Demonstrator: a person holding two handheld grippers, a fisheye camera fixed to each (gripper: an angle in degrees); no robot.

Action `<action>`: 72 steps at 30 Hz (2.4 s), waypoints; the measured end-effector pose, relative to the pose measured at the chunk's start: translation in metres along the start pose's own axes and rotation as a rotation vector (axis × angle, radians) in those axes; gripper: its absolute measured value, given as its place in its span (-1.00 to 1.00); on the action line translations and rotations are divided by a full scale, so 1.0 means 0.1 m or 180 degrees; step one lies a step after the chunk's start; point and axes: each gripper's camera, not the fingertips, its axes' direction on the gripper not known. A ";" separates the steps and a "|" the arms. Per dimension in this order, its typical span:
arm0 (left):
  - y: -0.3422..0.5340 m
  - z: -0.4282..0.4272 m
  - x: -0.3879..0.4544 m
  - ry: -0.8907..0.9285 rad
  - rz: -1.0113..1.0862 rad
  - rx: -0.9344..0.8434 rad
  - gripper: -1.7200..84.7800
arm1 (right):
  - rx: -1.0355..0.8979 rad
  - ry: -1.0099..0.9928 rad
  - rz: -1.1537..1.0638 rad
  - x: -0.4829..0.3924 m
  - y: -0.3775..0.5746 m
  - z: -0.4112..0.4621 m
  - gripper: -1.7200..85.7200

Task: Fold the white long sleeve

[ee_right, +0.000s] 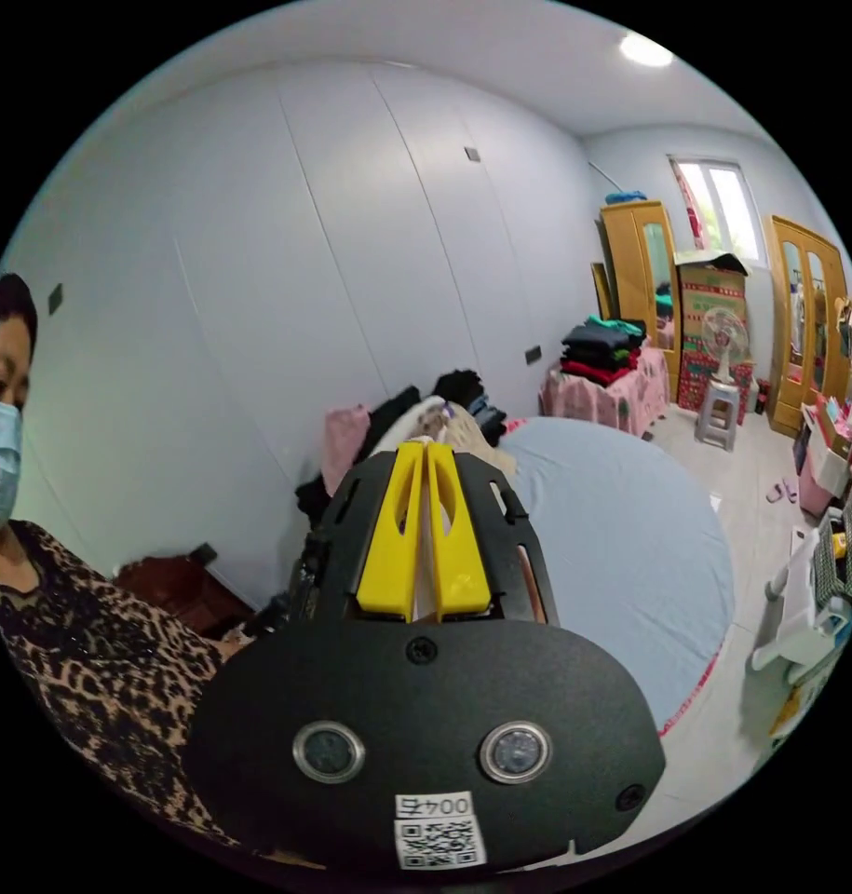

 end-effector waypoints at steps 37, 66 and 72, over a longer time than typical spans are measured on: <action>-0.61 -1.74 1.95 -0.0941 0.1312 0.1134 -0.42 | 0.1778 -0.0739 -0.0040 -1.93 -0.10 -2.96 -0.98; 0.96 -6.05 1.00 -0.0407 0.0861 0.3645 -0.96 | 0.2425 0.0550 -0.0234 -1.06 1.13 -4.48 -0.98; 0.86 -6.49 1.38 -0.0770 0.1149 0.3731 -0.96 | 0.2641 0.0739 -0.0296 -0.92 1.22 -4.43 -0.98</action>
